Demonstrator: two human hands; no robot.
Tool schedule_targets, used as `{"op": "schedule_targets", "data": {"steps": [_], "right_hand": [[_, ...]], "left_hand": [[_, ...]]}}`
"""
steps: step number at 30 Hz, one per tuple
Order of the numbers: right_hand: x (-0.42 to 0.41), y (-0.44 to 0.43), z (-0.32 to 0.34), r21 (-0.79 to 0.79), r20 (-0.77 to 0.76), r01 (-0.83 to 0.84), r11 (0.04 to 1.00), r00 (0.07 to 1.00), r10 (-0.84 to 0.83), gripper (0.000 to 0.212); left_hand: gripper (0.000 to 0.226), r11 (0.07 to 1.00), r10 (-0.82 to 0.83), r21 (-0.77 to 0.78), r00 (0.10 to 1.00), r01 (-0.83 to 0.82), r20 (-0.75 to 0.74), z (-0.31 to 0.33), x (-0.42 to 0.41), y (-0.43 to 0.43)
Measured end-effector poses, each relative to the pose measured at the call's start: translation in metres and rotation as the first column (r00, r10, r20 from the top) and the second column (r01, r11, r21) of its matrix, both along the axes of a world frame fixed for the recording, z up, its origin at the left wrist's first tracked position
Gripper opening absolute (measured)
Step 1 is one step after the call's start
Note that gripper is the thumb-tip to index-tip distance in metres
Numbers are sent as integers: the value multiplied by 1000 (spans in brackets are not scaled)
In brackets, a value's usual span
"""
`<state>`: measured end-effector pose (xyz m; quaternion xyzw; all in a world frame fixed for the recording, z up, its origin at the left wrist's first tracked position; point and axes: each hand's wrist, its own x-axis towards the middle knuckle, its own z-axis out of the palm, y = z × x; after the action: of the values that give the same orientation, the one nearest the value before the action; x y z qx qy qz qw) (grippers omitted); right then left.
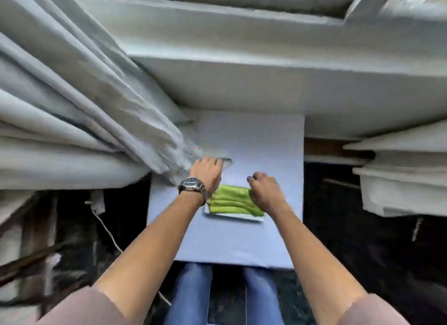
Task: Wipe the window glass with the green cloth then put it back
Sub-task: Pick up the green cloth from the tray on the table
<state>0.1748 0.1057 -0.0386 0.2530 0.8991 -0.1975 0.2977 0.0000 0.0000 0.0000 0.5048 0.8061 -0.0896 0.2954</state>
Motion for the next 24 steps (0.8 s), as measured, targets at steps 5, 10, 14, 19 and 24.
{"op": "schedule_targets", "data": {"steps": [5,10,14,19,24], "right_hand": [[38,-33,-105,180,114,-77,981,992,57,31],[45,-38,-123,279,69,-99,955,994,83,33],[27,-18,-87,179,108,-97,979,991,79,25],[-9,9,26,-217,-14,-3,976,1000,0,32],[-62,71,210,-254,-297,126,959,933,-202,37]], "left_hand": [[41,984,-125,-107,981,141,146,-122,64,-32],[51,970,-210,-134,977,203,-42,-171,92,-44],[66,989,-103,-106,994,99,-35,-133,81,-23],[54,992,97,-103,962,-72,255,-40,49,-4],[44,948,245,33,793,-316,558,104,-12,32]]}}
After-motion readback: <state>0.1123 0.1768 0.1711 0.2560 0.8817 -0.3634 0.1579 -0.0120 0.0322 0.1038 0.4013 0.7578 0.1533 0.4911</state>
